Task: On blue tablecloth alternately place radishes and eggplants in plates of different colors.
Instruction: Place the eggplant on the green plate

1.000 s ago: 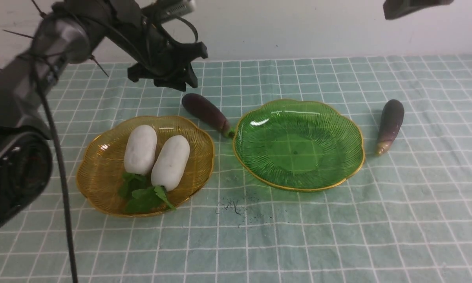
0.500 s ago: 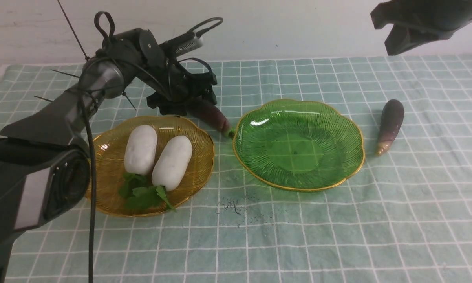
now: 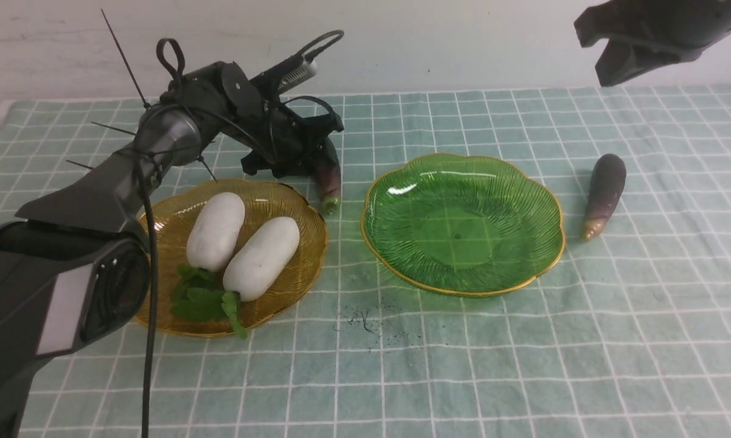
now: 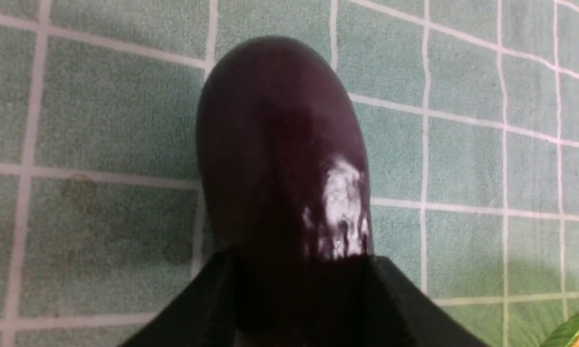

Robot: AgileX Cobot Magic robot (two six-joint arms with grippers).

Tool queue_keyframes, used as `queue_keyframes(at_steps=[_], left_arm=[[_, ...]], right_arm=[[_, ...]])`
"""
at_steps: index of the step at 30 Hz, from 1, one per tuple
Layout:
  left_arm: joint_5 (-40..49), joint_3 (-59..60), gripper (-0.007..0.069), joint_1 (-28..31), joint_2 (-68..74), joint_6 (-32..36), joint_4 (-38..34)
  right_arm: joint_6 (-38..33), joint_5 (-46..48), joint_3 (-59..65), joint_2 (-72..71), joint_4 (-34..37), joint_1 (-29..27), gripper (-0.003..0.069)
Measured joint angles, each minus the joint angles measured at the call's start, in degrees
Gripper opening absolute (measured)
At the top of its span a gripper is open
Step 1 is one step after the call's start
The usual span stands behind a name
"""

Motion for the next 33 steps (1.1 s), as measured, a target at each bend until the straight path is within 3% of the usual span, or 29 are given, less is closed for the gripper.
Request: queue_keyframes(at_steps=[6, 11, 18, 23, 26, 29, 33], left_arm=[[2.14, -6.14, 0.0300, 0.00, -0.50, 2.99, 0.00], [10.48, -13.43, 0.0300, -0.05, -3.48, 5.95, -2.18], [23.99, -19.83, 0.0300, -5.54, -6.65, 17.22, -10.59], [25.42, -19.83, 0.0300, -12.79, -2.26, 18.92, -3.89], [25.48, -19.72, 0.0300, -15.15, 0.13, 17.63, 3.07], [25.53, -19.72, 0.0325, -16.15, 1.41, 15.26, 7.57], [25.53, -19.72, 0.0486, -16.21, 1.48, 12.59, 8.64]], right_arm=[[-0.02, 0.00, 0.00, 0.00, -0.72, 0.00, -0.0015], [0.60, 0.00, 0.00, 0.00, -1.97, -1.27, -0.0015], [5.31, -0.06, 0.00, 0.92, -1.69, -12.46, -0.0015], [5.11, -2.36, 0.00, 9.36, 4.46, -19.00, -0.0001], [3.82, -6.24, 0.00, 15.42, 8.55, -19.12, 0.0068], [3.02, -9.31, 0.00, 21.55, 12.02, -19.12, 0.0210], [2.55, -12.58, 0.00, 26.47, 13.39, -19.12, 0.0390]])
